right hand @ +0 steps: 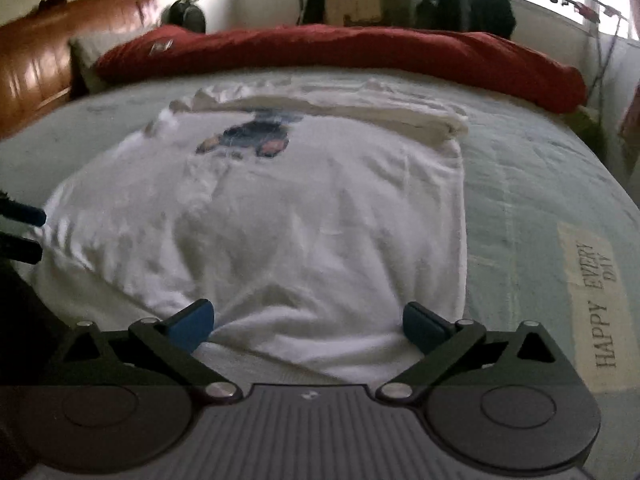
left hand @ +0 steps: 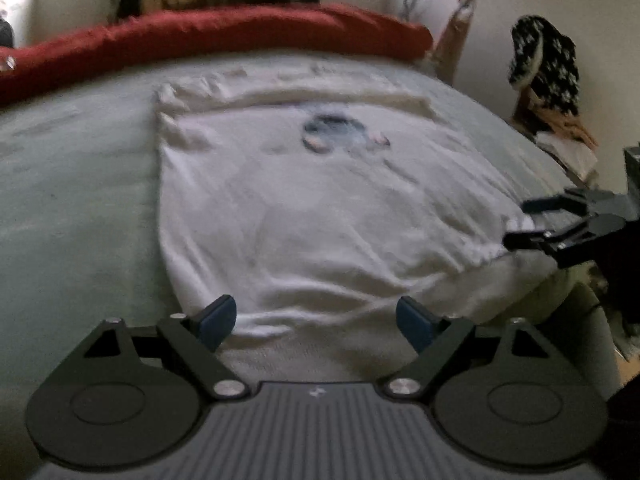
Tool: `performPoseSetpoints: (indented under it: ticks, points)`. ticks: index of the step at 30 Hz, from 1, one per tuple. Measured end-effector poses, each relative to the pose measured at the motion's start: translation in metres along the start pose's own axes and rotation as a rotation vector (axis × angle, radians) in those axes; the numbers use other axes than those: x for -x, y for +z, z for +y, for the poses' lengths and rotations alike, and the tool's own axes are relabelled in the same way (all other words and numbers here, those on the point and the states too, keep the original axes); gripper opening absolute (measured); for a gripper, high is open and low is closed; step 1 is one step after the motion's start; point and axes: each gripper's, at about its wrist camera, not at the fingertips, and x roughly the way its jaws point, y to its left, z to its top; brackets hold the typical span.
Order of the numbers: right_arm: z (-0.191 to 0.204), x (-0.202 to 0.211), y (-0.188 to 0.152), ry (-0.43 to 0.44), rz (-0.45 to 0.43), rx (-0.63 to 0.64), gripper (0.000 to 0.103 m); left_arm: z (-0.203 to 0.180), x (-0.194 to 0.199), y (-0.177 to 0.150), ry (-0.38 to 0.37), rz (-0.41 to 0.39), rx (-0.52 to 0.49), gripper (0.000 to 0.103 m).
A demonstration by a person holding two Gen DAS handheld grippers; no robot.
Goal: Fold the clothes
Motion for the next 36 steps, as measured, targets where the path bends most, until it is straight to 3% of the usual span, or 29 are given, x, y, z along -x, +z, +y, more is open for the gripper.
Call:
performPoseSetpoints:
  ticks: [4, 7, 11, 17, 22, 27, 32, 36]
  points:
    - [0.017, 0.007, 0.015, 0.122, -0.058, -0.014, 0.103, 0.006, -0.015, 0.010, -0.050, -0.010, 0.088, 0.088]
    - [0.005, 0.007, 0.007, 0.144, -0.057, -0.070, 0.103, 0.022, -0.033, 0.005, -0.005, 0.037, 0.227, 0.087]
    - [-0.010, 0.007, -0.004, 0.174, -0.055, -0.145, 0.103, 0.035, -0.023, -0.003, 0.002, 0.009, 0.289, 0.087]
    - [-0.033, 0.007, -0.020, 0.218, -0.052, -0.257, 0.103, 0.028, -0.018, 0.012, -0.011, 0.012, 0.273, 0.087]
    - [-0.031, 0.002, -0.025, 0.188, -0.051, -0.275, 0.103, -0.010, -0.034, 0.045, -0.171, -0.034, 0.193, 0.087]
    - [-0.027, 0.001, -0.027, 0.162, -0.057, -0.258, 0.103, -0.050, -0.069, 0.058, -0.332, -0.007, 0.152, 0.087]
    - [-0.023, 0.003, -0.030, 0.149, -0.064, -0.212, 0.103, -0.066, -0.104, 0.050, -0.348, 0.082, 0.168, 0.087]
    - [-0.017, 0.003, -0.031, 0.134, -0.063, -0.161, 0.103, -0.060, -0.089, 0.045, -0.330, 0.074, 0.215, 0.087]
